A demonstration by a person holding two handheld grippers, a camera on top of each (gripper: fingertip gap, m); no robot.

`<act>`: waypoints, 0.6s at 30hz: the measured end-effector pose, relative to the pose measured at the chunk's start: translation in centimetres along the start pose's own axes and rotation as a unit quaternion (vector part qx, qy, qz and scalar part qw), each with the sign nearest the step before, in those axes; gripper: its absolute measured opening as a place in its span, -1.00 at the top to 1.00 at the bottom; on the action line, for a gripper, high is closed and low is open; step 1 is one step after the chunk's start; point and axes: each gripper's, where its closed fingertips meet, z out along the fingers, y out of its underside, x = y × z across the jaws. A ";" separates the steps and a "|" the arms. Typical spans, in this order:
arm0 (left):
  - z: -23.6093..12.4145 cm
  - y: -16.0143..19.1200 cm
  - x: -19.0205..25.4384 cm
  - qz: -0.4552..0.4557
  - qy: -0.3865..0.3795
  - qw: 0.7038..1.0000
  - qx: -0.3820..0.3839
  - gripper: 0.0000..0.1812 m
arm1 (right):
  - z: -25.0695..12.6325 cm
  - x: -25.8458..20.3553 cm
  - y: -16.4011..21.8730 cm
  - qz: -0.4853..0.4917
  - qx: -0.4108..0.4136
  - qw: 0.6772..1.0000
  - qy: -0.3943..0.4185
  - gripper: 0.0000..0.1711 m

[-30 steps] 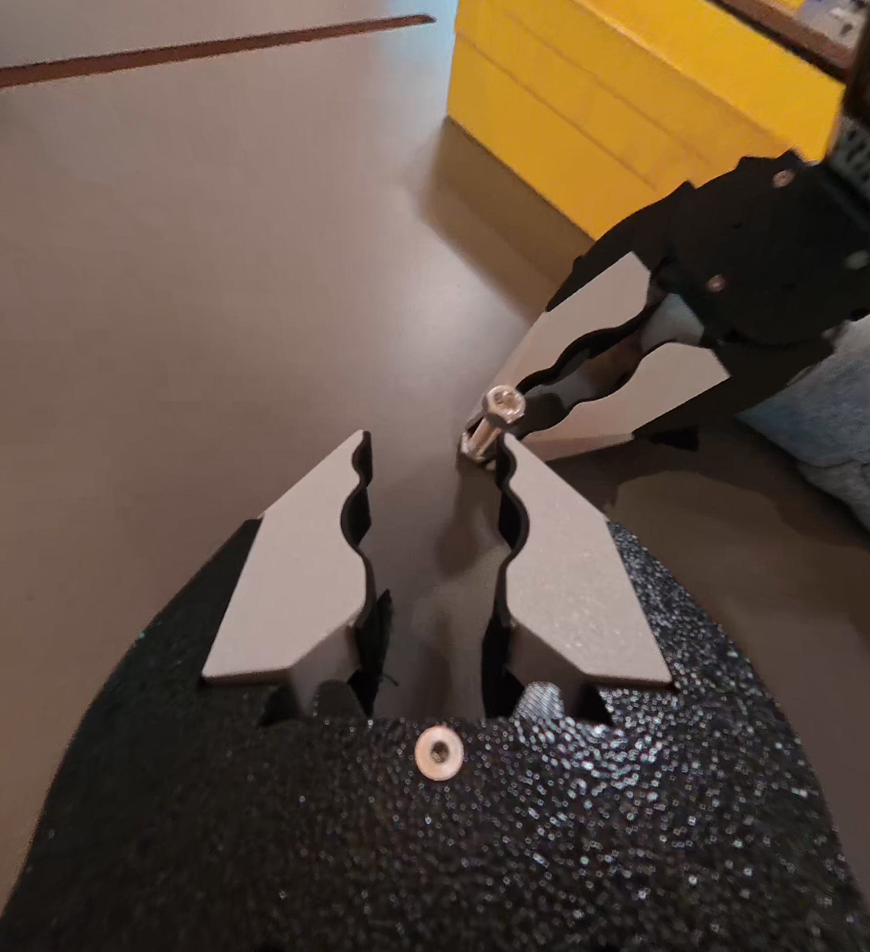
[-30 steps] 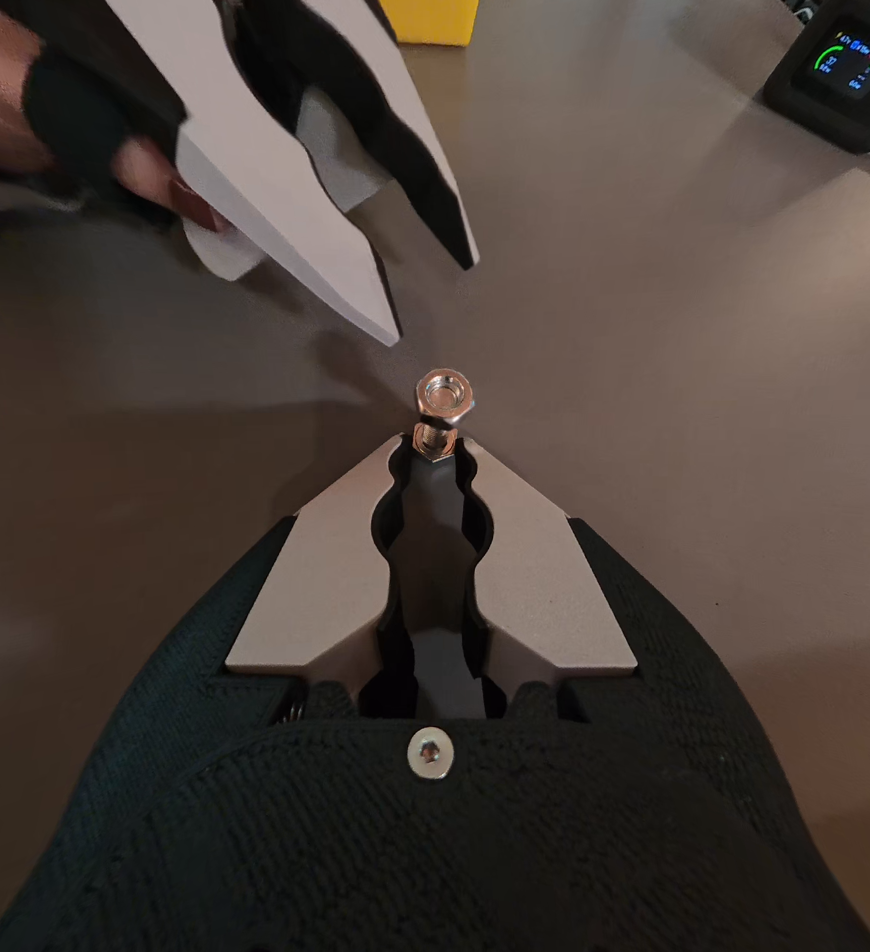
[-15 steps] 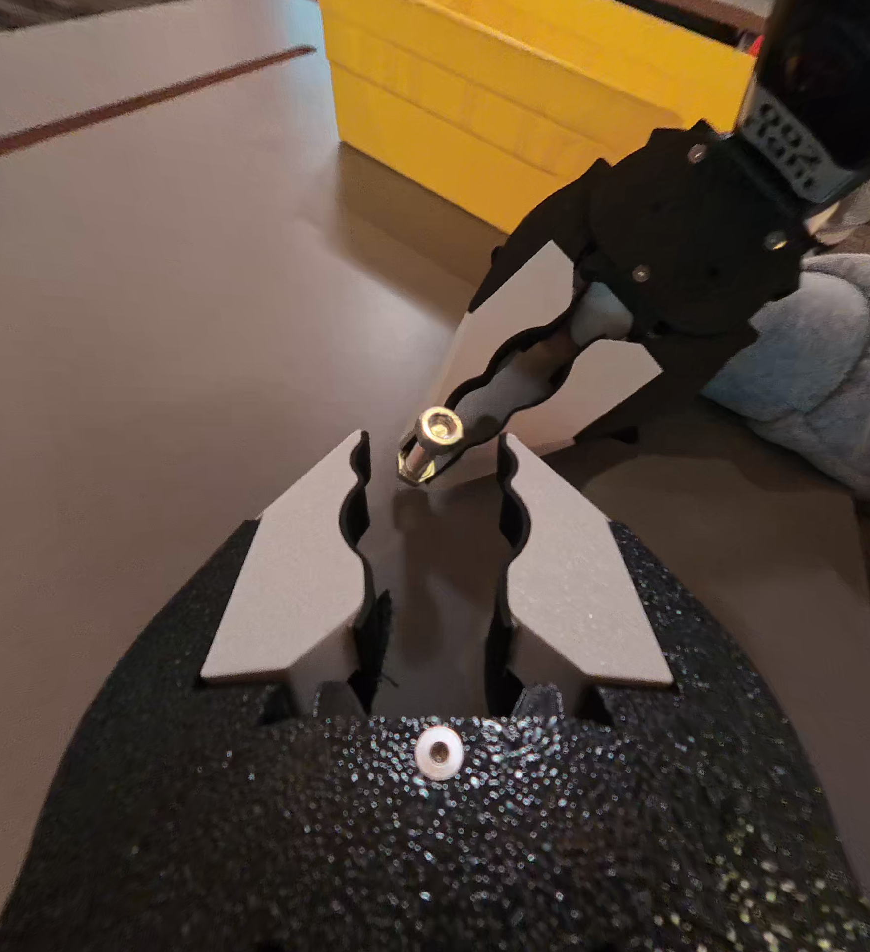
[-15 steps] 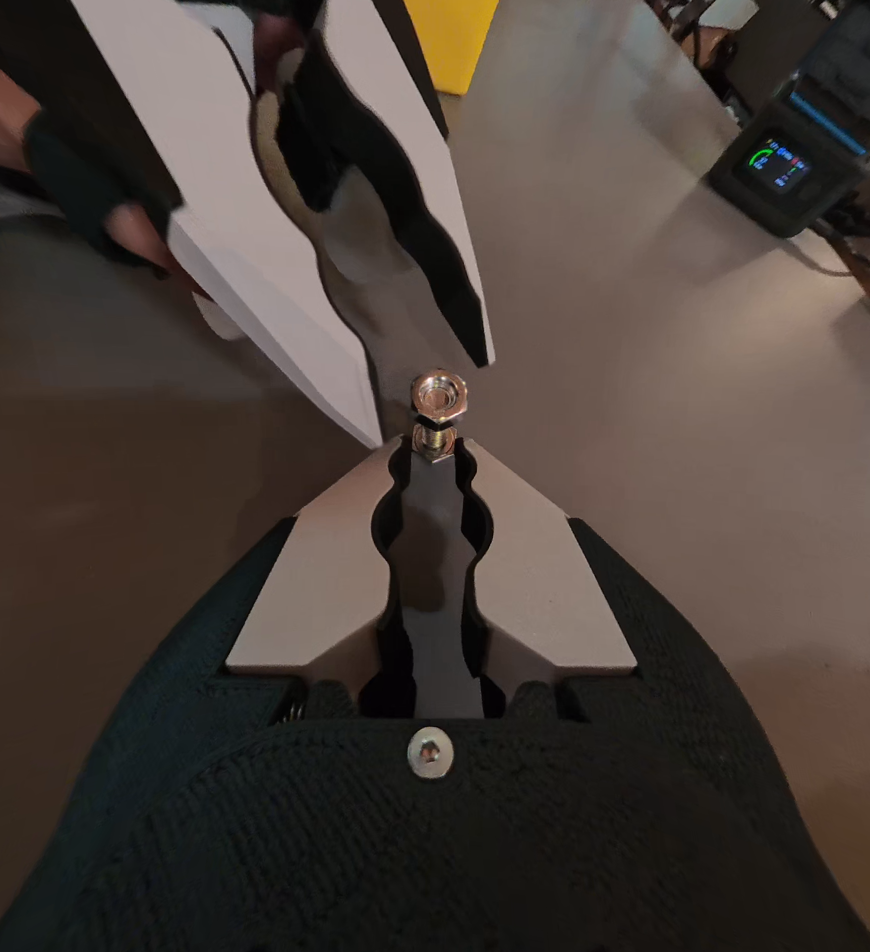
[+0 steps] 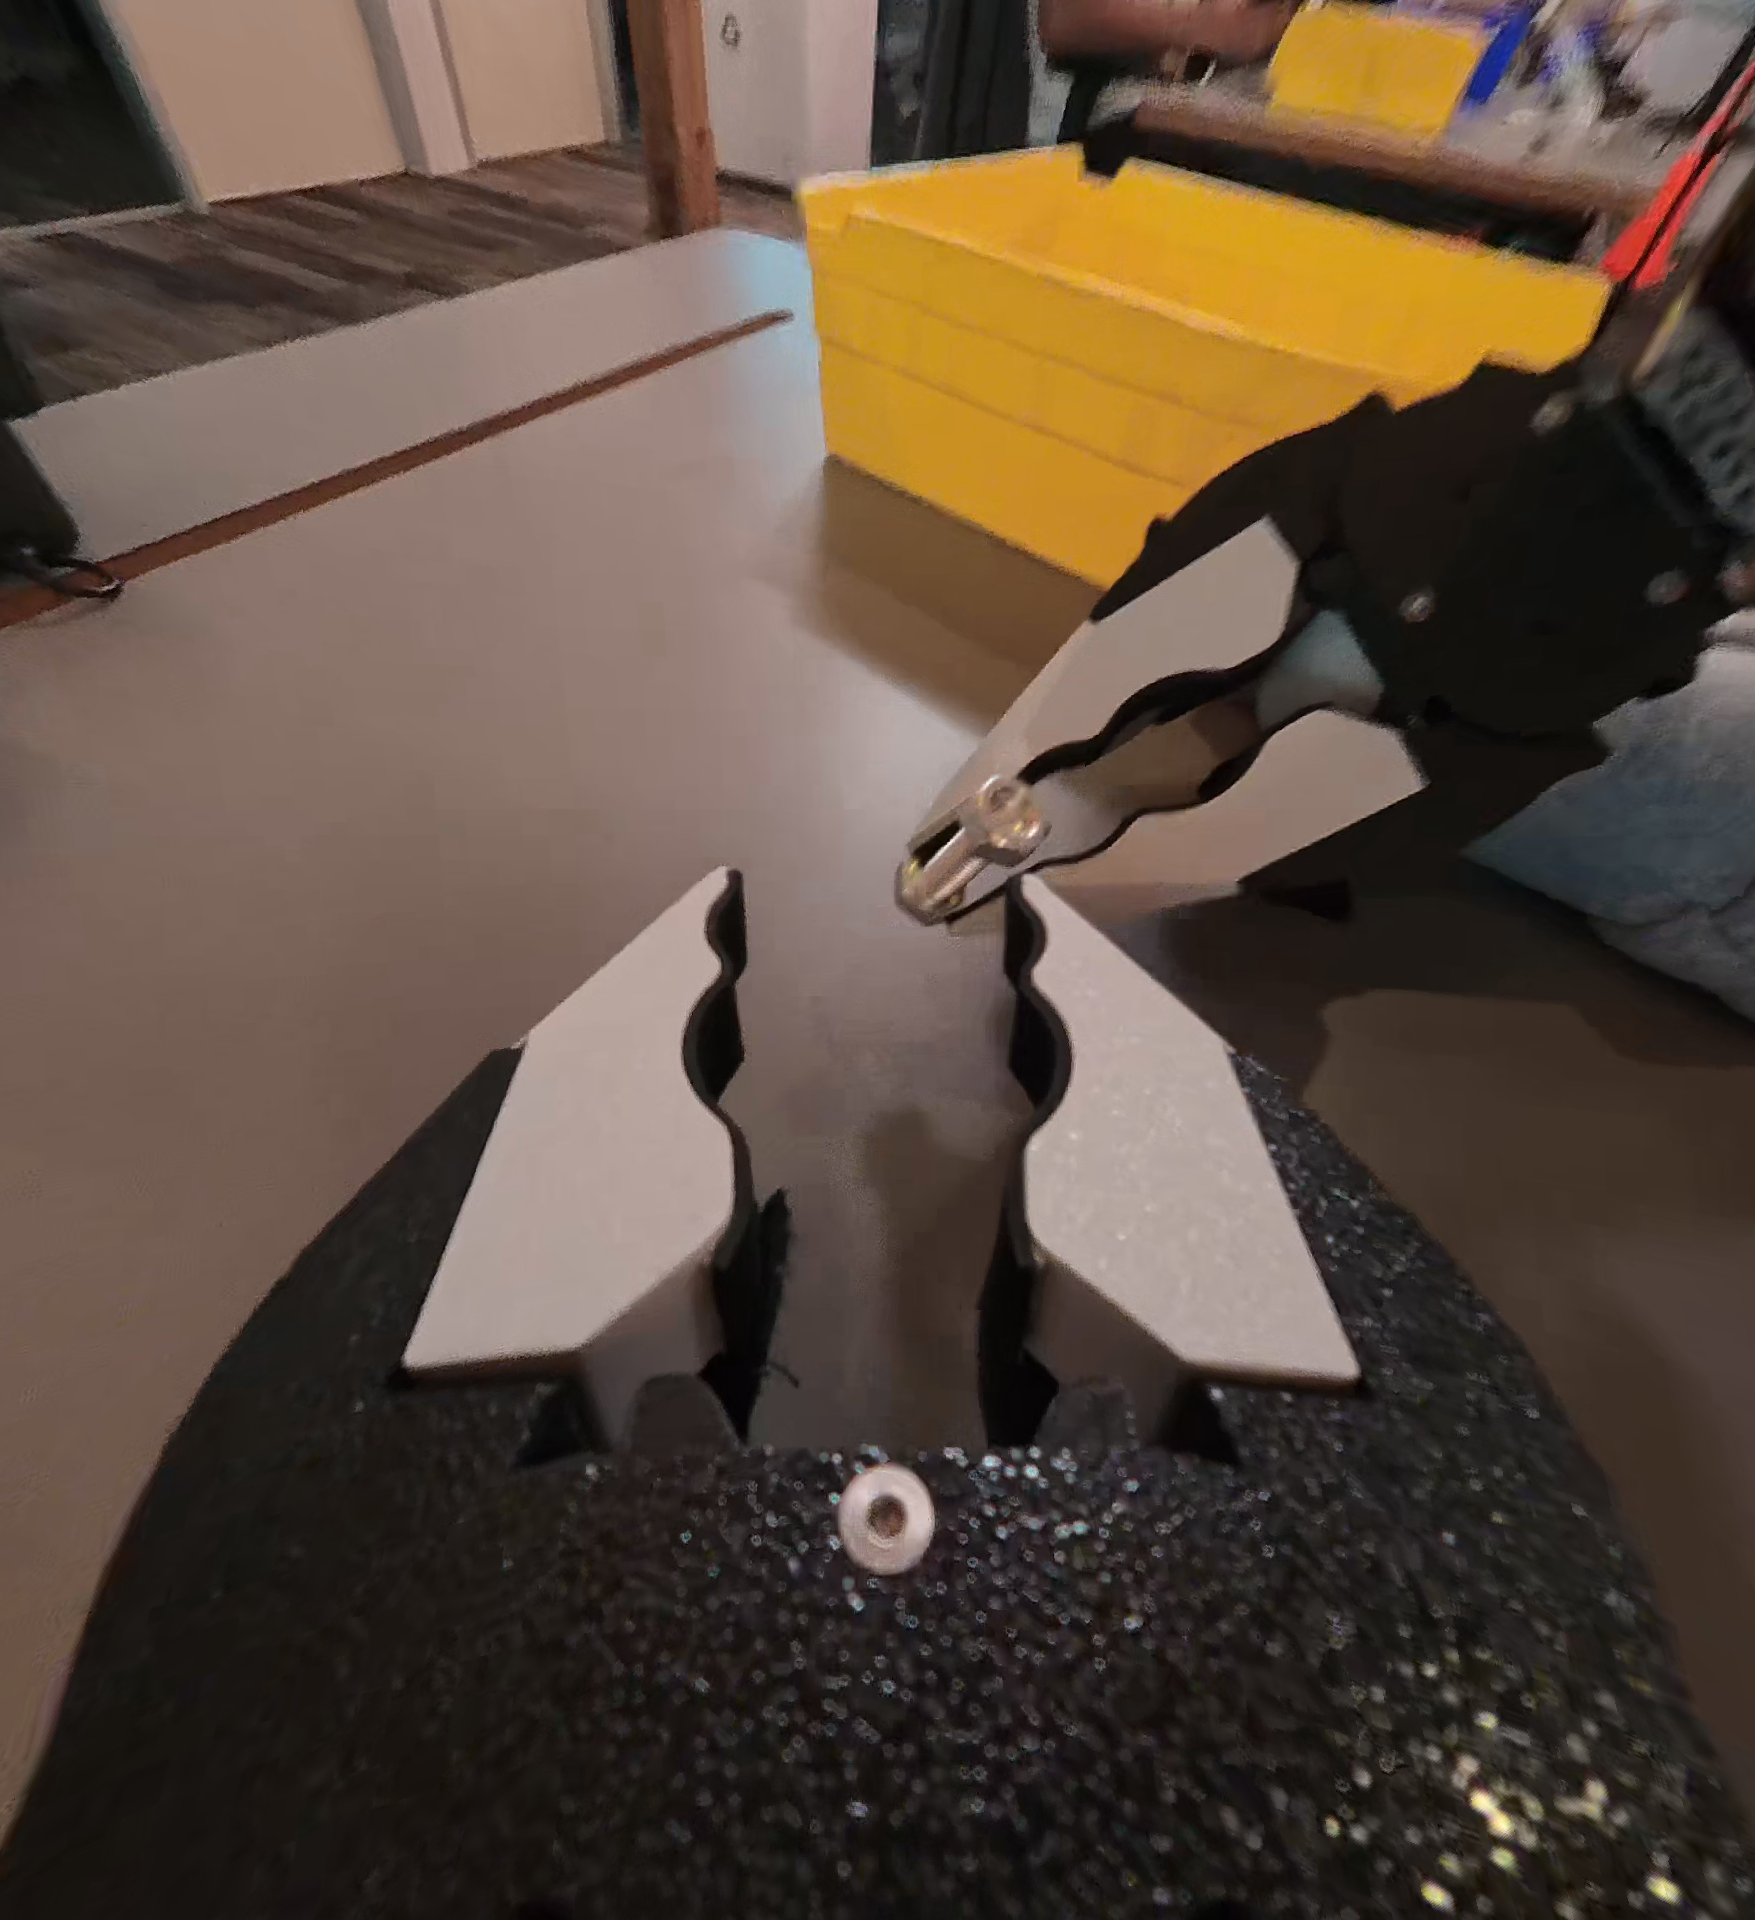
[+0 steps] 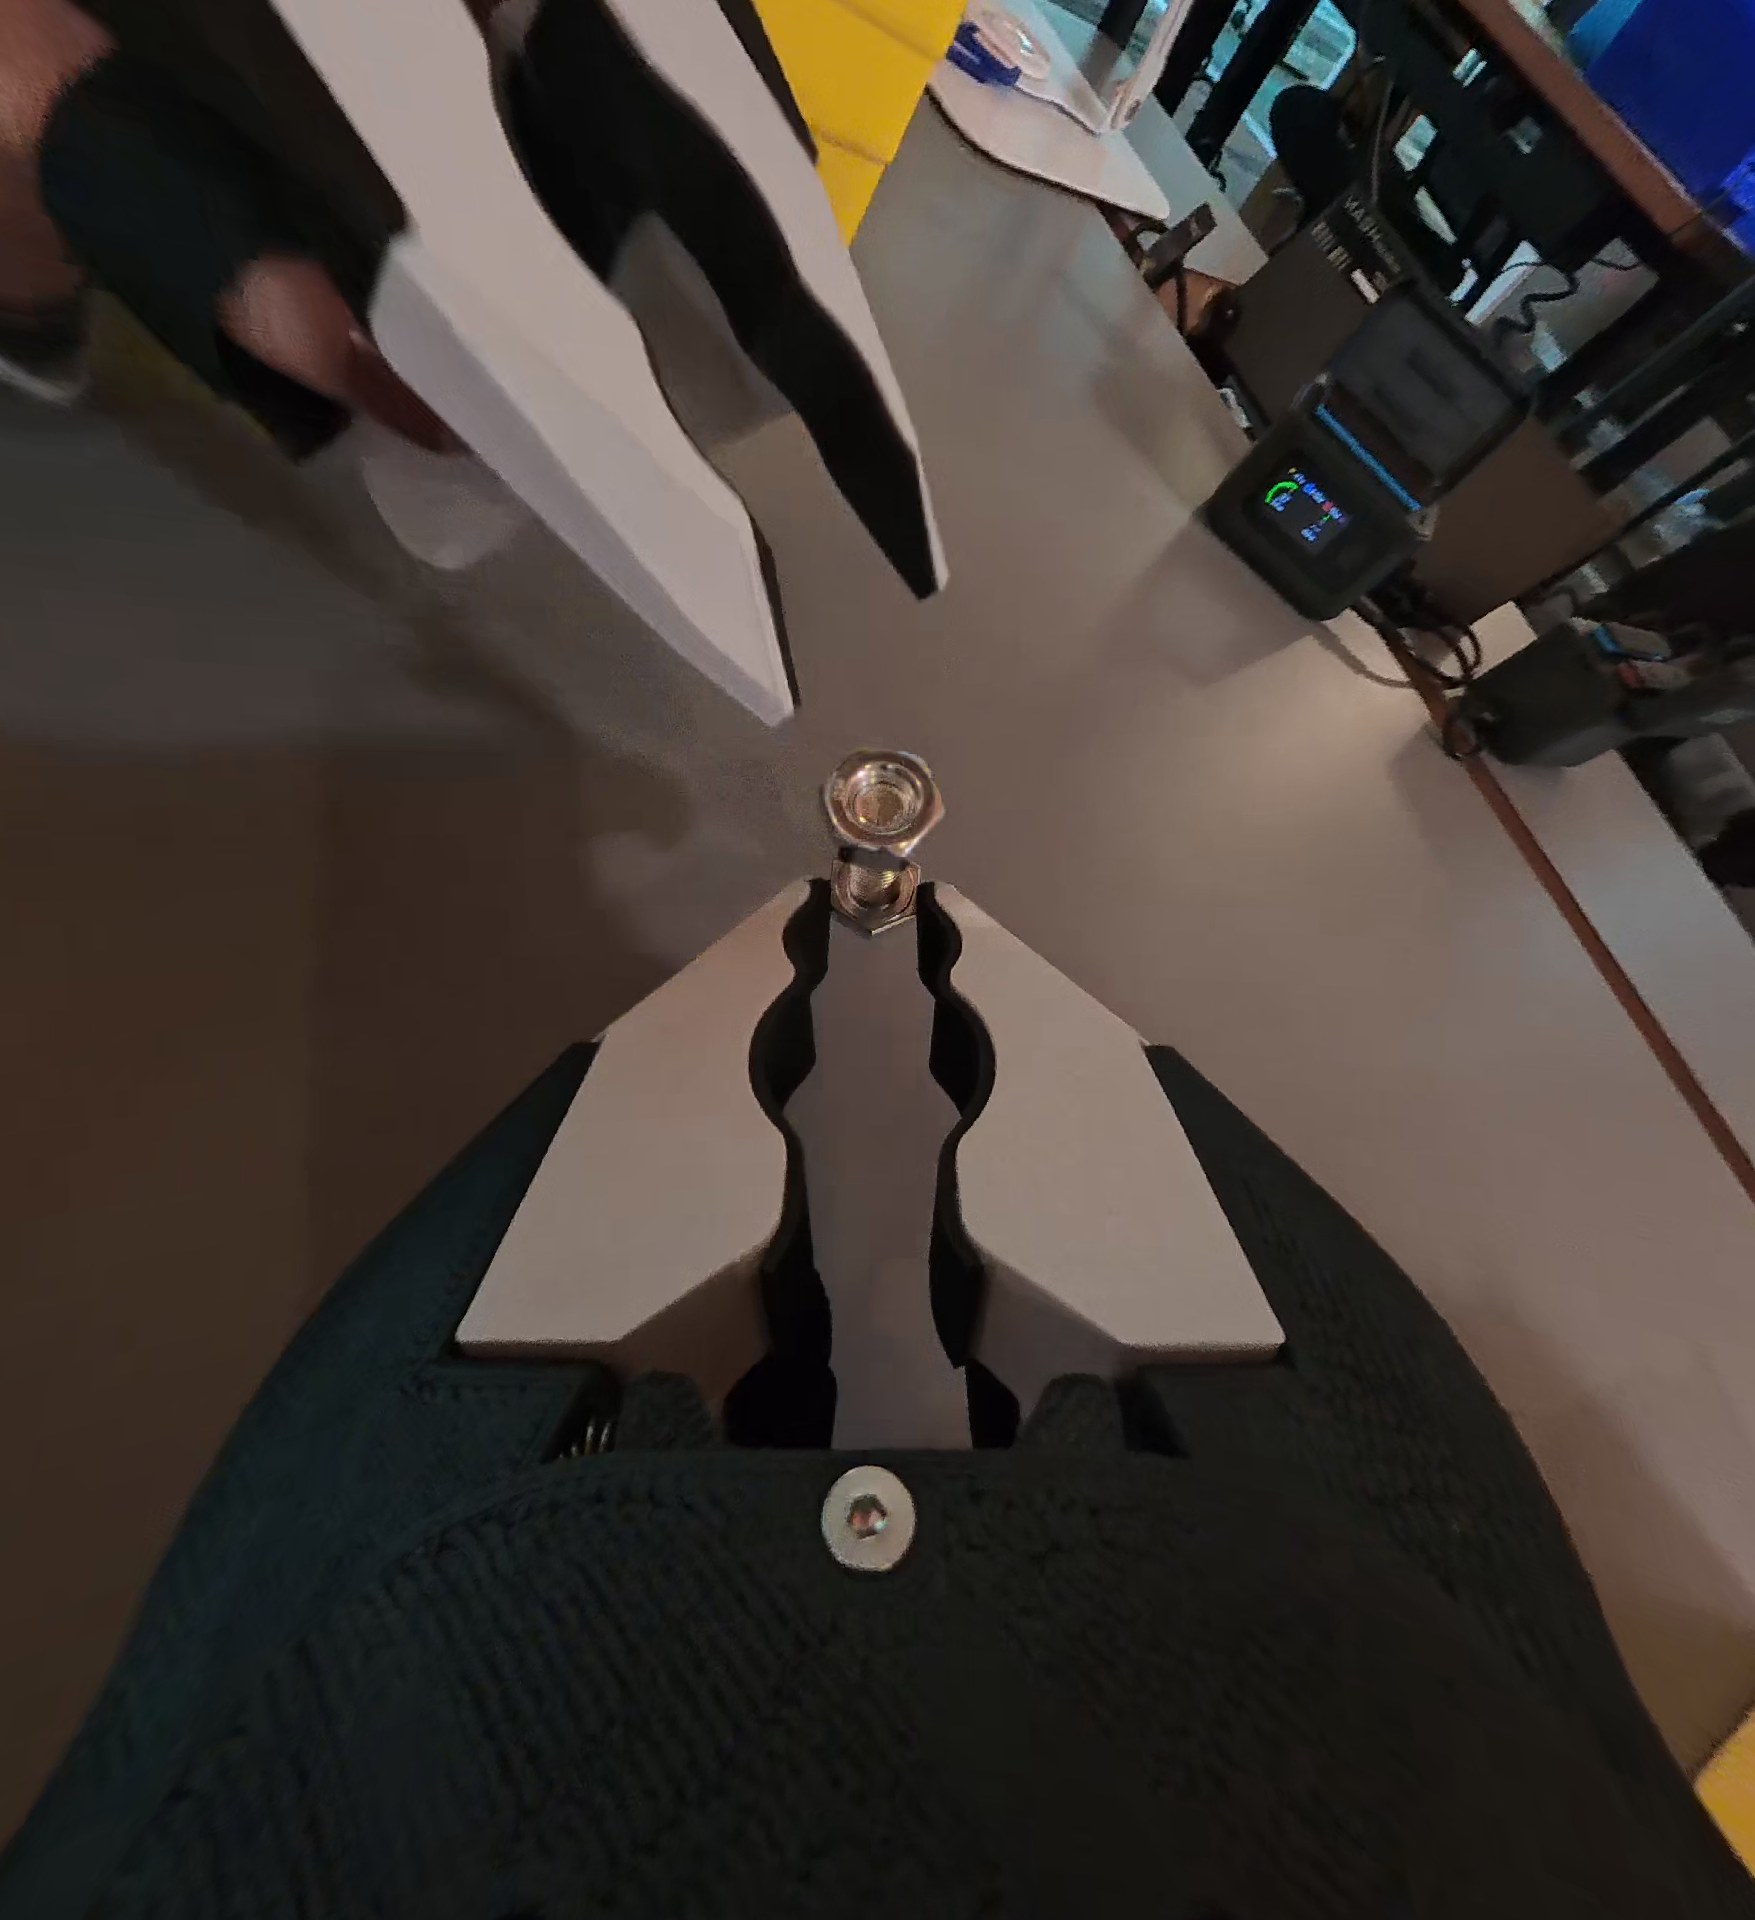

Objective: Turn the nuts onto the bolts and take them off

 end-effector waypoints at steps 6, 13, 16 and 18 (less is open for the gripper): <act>1.7 -0.6 1.8 0.029 0.028 0.999 -0.004 0.37 | 0.0 -0.1 -1.1 -0.073 0.015 0.996 0.044 0.82; 0.3 -0.5 0.1 0.063 -0.027 0.998 -0.004 0.46 | -0.3 -0.6 -1.8 -0.027 0.041 0.999 0.013 0.82; -0.6 -0.6 -0.5 0.059 -0.028 0.998 0.006 0.42 | -0.2 -0.9 -1.7 0.004 0.045 0.999 -0.012 0.82; -0.4 -0.6 -0.1 0.054 -0.011 0.998 0.003 0.44 | -0.2 -1.1 -1.7 0.016 0.047 0.999 -0.024 0.82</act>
